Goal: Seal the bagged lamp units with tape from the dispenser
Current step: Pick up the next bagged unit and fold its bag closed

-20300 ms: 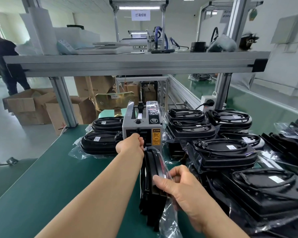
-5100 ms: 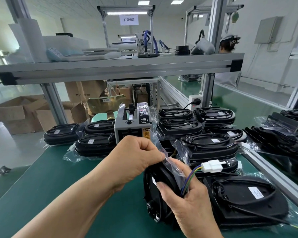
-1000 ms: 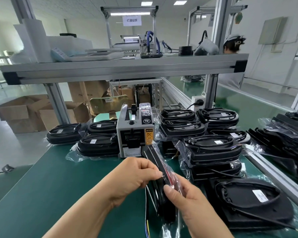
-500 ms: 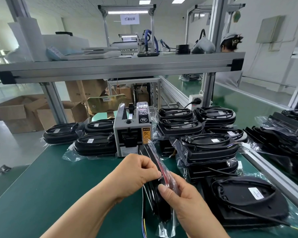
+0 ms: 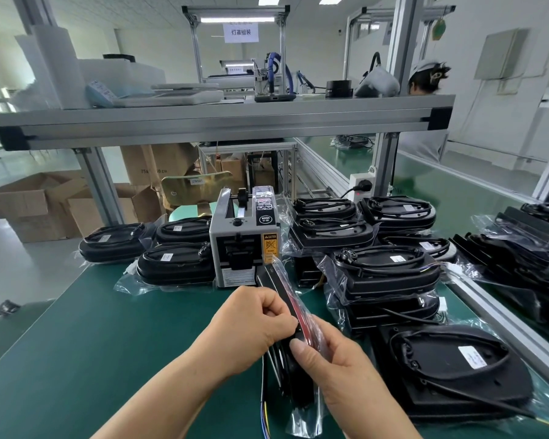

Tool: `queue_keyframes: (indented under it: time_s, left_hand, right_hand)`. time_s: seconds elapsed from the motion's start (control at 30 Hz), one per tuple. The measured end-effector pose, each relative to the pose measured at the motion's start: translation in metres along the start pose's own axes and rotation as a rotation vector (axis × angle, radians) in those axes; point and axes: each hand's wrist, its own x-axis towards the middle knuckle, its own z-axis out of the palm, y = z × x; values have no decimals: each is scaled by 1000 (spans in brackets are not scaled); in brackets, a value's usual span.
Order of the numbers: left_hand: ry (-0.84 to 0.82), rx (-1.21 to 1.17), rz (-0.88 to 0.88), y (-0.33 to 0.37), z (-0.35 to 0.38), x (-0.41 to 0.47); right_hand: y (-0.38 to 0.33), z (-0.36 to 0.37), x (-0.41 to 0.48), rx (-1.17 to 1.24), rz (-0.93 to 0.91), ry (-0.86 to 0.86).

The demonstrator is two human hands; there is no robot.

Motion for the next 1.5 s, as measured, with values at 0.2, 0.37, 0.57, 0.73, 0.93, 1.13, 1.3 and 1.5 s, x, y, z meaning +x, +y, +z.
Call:
queue_keyframes:
  time_s: [0.2,0.37,0.57,0.73,0.93,1.13,1.3,1.5]
  left_hand:
    - [97,49,-52,-5,4,-2]
    - [225,-49,-102,-10,16,-1]
    - [126,-144,-56,-13,13,-5]
    - [3,-176,-102,-9,4,-9]
    - [6,-351,-95,-11,5,-8]
    - [131,-465,-158,-14,19,-13]
    - [264,-357,-142,-12,36,-21]
    - [236,-297,-116,-12,34,-19]
  right_hand:
    - [0,-2,-1,-49,-1,13]
    - [-1,-2,-1,-84,1,7]
    - [-1,-5,0,-51,-12,3]
    - [-3,-4,-1,7,-21,-13]
    - [-9,-7,-4,-46,-8,-17]
    - [-15,-4,-8,-112,-6,-7]
    - [-20,-3,-11,-125,44,30]
    - [-43,-13,22,-230,75,32]
